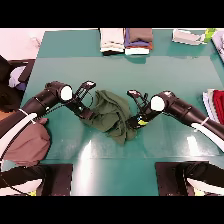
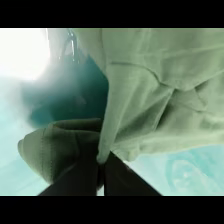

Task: Fold the shirts.

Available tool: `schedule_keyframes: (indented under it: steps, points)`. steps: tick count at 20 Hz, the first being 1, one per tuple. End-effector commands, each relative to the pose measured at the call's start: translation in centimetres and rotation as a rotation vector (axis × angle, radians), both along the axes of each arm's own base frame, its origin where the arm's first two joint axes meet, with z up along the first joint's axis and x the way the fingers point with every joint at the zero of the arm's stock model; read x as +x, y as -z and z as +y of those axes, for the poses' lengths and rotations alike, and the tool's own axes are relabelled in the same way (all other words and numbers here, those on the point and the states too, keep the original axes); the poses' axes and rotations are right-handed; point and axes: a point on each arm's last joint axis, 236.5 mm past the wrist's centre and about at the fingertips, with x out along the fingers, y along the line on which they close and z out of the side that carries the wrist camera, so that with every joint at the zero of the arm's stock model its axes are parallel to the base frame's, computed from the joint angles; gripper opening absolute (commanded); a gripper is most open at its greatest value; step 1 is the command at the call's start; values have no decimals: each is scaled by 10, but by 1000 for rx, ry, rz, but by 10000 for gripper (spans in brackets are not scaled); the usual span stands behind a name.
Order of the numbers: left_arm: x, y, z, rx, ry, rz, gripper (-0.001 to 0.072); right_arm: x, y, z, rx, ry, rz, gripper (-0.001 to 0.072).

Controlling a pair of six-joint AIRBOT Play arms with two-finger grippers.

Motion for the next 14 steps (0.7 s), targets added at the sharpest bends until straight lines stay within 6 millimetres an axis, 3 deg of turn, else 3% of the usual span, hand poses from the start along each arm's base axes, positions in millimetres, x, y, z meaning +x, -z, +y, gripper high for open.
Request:
schedule_keyframes:
  steps: [1, 5, 8, 11, 14]
  points:
    - [27, -23, 22, 56, -48, -72, 25, 30, -40, -44, -95, 43, -154, 20]
    - [82, -107, 61, -34, -212, -277, 25, 67, -145, -131, -148, 238, -388, 20]
    - [98, -194, 78, -113, -266, -489, 25, 75, -231, -178, -94, 381, -599, 19]
    - [88, -287, 80, -213, -271, -716, 25, 65, -302, -206, -55, 473, -770, 19]
    - [54, -378, 90, -299, -272, -914, 25, 49, -357, -216, -17, 511, -901, 19]
